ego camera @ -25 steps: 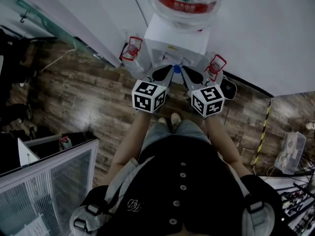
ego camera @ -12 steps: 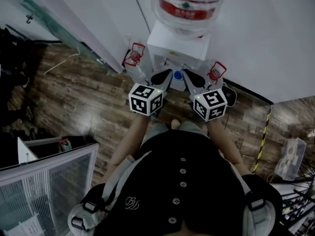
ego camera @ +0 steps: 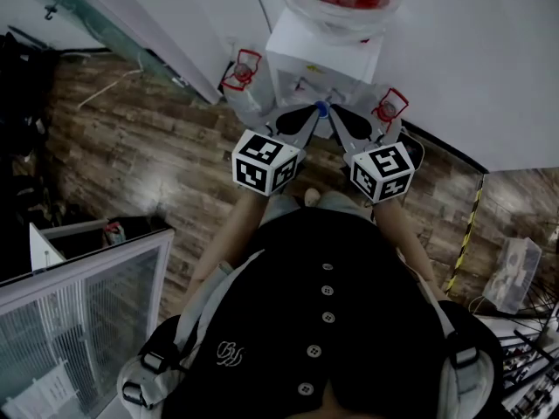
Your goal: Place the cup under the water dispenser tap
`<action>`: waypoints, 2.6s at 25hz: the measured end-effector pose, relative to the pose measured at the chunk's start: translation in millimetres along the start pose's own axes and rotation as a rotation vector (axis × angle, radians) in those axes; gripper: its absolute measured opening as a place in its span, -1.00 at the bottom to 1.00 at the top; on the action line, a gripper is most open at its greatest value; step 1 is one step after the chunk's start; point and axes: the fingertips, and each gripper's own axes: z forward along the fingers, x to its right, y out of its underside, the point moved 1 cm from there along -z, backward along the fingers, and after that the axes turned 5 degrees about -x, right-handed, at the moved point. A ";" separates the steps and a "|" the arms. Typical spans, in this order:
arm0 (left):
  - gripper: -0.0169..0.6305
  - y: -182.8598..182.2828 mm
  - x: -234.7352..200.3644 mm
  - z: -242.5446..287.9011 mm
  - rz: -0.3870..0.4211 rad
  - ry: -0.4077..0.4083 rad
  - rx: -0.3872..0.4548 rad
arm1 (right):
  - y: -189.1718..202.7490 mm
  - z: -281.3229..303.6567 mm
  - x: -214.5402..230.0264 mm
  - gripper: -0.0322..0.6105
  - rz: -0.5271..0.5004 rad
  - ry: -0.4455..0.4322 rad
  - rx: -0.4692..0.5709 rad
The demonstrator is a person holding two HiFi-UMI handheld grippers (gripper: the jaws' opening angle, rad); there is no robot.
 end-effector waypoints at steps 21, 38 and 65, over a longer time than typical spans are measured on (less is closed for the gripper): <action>-0.94 44.3 3.1 2.7 -0.051 -0.023 -0.080 | 38.6 -9.5 -5.0 -0.90 0.040 0.005 -0.075; -0.94 40.7 2.1 7.2 -0.027 -0.033 -0.079 | 36.1 -4.8 -8.9 -0.90 -0.016 0.006 -0.090; -0.94 42.5 9.6 8.4 -0.009 -0.032 -0.091 | 42.0 -4.0 -19.0 -0.90 -0.026 -0.022 -0.121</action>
